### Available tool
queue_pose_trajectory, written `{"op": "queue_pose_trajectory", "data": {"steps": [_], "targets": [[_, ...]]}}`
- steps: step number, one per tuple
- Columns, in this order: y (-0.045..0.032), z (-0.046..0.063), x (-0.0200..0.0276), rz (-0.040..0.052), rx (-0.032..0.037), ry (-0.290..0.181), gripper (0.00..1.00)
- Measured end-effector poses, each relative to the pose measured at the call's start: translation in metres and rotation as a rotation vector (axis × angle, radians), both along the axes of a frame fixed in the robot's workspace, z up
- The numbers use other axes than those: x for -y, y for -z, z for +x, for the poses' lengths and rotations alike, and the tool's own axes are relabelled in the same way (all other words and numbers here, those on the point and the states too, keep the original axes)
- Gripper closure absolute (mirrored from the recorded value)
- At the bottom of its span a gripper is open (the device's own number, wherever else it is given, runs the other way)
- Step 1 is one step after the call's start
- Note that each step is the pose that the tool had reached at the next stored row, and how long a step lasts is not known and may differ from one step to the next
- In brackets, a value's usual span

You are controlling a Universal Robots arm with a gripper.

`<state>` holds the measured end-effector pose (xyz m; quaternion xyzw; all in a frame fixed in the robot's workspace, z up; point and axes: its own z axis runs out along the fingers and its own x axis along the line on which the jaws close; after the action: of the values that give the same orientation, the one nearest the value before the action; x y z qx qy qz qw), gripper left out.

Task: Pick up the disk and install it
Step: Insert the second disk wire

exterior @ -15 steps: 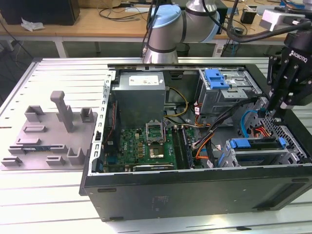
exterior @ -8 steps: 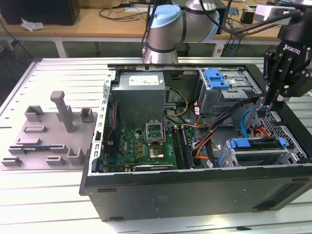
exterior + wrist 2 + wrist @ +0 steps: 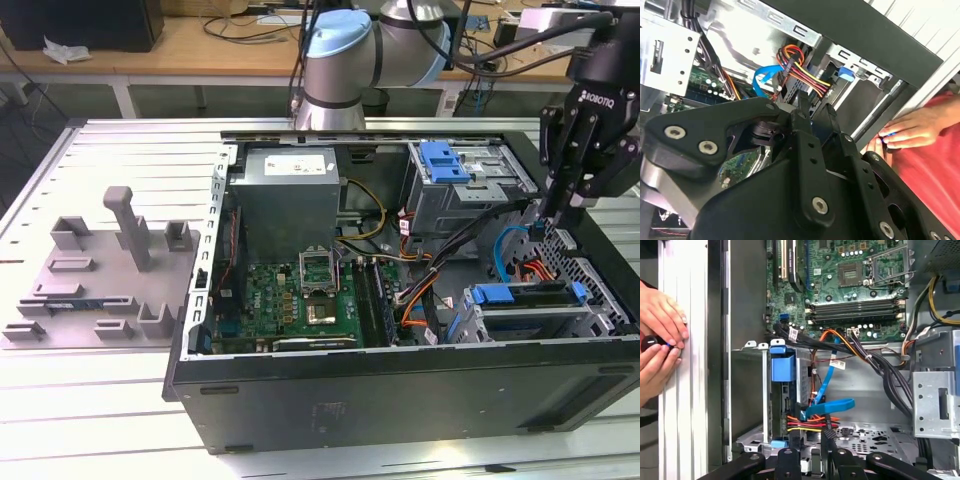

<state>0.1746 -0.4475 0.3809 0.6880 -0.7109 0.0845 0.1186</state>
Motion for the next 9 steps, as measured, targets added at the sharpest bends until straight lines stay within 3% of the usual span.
{"op": "queue_pose_trajectory", "data": {"steps": [9], "targets": [[0.0001,-0.013,-0.0021,-0.0358,0.0001,-0.003,0.69]]}}
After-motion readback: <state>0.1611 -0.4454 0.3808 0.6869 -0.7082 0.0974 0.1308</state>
